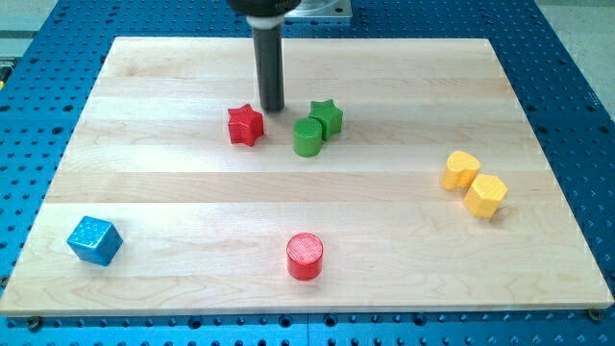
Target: Push the red star into the red circle
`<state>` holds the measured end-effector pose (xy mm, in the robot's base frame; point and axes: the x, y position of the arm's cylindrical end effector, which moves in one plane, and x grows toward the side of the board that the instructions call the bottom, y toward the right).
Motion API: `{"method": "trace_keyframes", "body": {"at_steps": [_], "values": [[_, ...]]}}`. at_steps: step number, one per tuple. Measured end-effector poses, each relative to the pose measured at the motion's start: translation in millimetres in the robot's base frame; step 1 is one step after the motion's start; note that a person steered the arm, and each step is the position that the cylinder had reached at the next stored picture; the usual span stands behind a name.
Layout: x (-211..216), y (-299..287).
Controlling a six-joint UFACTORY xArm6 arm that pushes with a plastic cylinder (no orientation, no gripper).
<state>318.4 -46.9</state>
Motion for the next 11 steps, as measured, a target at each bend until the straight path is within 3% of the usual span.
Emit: {"method": "trace_keyframes", "body": {"at_steps": [1, 2, 3, 5, 6, 7, 8, 11], "values": [[72, -39], [153, -12], [126, -5], [171, 41], [125, 15], [184, -6], [211, 27], [193, 36]]}}
